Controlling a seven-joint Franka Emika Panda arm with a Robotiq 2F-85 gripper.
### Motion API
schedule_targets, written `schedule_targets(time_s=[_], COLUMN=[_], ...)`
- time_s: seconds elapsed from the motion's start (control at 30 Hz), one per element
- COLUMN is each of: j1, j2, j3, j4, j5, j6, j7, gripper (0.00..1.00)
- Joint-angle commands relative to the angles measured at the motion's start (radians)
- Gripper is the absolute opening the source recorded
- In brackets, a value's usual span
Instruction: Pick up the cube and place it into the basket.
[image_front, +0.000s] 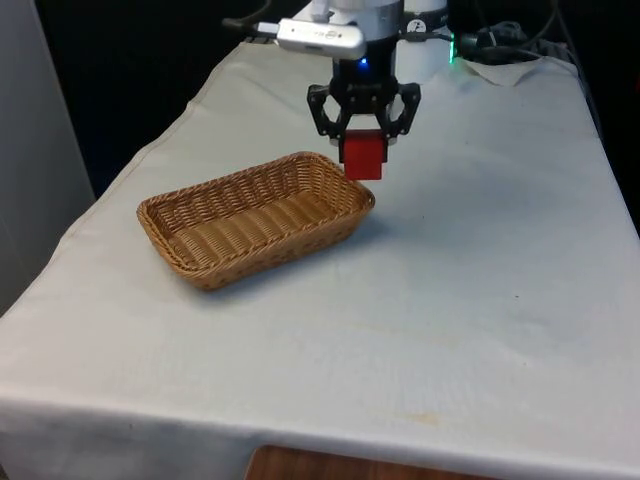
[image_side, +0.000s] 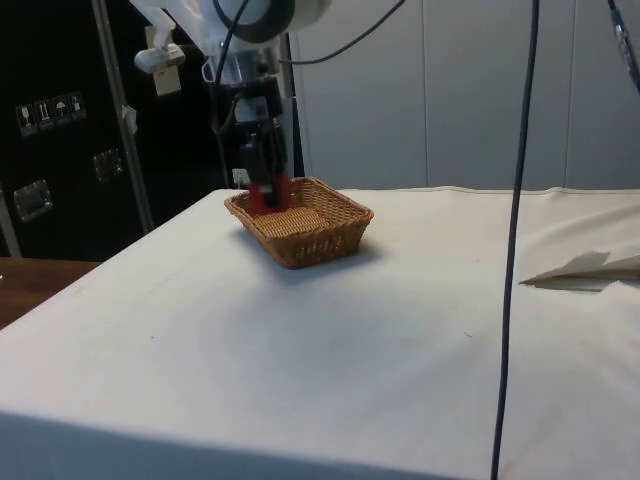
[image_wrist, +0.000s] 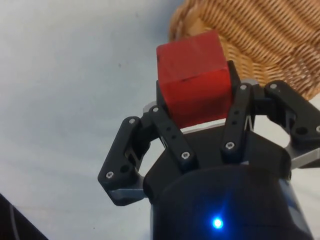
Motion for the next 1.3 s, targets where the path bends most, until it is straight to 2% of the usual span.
schedule_targets(time_s=[0.0,0.2,0.27,0.53,0.57,0.63,0.83,0.87,0.9,1.13,1.17,1.2,1.27], j1=[-0.007,-0.002,0.000,0.004,0.000,0.005,0.005,0.001,0.005,0.008,0.002,0.008,0.007], j2=[0.006,0.023,0.023,0.014,0.021,0.013,0.018,0.019,0.021,0.040,0.037,0.042,0.048], j3=[0.000,-0.034,-0.035,-0.066,-0.061,-0.069,-0.076,-0.071,-0.078,-0.090,-0.082,-0.091,-0.094], j4=[0.010,0.029,0.027,0.005,0.015,-0.001,-0.013,-0.009,-0.014,-0.013,-0.012,-0.013,-0.013], j5=[0.006,-0.007,-0.002,-0.040,-0.028,-0.045,-0.057,-0.047,-0.059,-0.084,-0.069,-0.087,-0.100], j6=[-0.012,-0.019,-0.014,-0.005,-0.014,-0.002,0.013,0.002,0.016,0.041,0.028,0.043,0.052], j7=[-0.008,-0.017,-0.018,-0.018,-0.022,-0.017,-0.010,-0.018,-0.006,0.040,0.023,0.046,0.067], gripper=[0.00,0.00,0.00,0.00,0.00,0.00,0.00,0.00,0.00,0.00,0.00,0.00,0.00])
